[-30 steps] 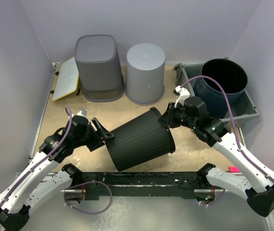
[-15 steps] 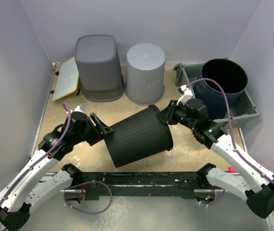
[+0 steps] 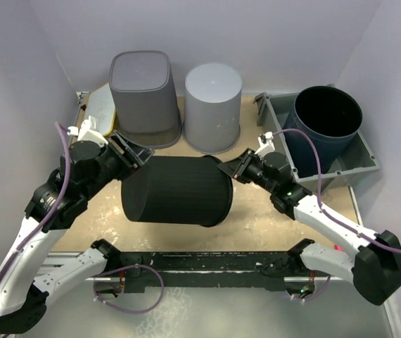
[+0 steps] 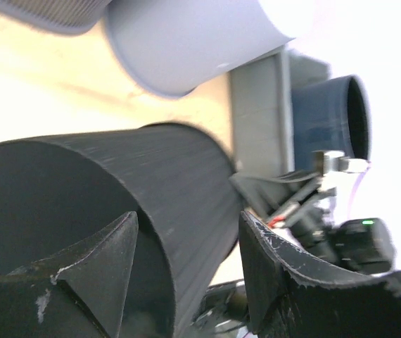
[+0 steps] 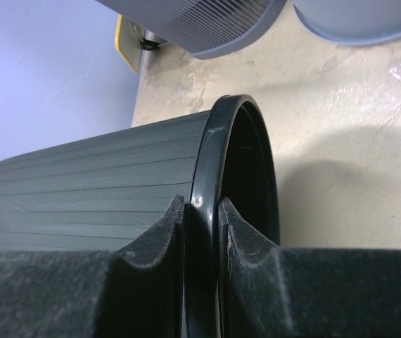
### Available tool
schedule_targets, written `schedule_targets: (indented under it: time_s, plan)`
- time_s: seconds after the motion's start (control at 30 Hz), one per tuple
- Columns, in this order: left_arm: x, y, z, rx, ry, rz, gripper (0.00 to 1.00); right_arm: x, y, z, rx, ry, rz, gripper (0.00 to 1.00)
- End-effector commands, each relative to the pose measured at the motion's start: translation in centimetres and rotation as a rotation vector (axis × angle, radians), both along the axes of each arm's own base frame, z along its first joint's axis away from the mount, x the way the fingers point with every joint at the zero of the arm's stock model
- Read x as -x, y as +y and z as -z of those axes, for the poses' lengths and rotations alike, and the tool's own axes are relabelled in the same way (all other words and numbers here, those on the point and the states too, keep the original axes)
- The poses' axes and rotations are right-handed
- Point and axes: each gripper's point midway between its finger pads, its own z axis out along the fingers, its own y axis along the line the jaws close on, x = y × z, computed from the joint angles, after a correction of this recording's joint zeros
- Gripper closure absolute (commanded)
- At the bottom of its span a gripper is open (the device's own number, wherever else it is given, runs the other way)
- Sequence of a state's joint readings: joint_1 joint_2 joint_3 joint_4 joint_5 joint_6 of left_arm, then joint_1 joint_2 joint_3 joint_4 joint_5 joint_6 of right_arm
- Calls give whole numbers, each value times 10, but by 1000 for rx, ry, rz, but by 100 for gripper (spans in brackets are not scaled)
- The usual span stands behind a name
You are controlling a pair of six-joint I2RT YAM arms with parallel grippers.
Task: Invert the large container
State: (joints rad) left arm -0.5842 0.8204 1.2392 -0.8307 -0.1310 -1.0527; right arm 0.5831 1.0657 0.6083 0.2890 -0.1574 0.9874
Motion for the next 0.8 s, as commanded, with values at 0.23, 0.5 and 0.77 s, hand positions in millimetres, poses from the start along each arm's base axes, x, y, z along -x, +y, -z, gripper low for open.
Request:
schedule_targets:
  time_s: [0.23, 0.5, 0.77]
  plan:
    - [-36, -71, -70, 248, -227, 186, 46, 22, 70, 27, -82, 70, -224, 100]
    - [-46, -74, -48, 213, -200, 178, 46, 14, 83, 53, -47, 122, -203, 66]
    - [-52, -79, -42, 179, -199, 190, 46, 14, 38, 69, 259, 150, -107, 31]
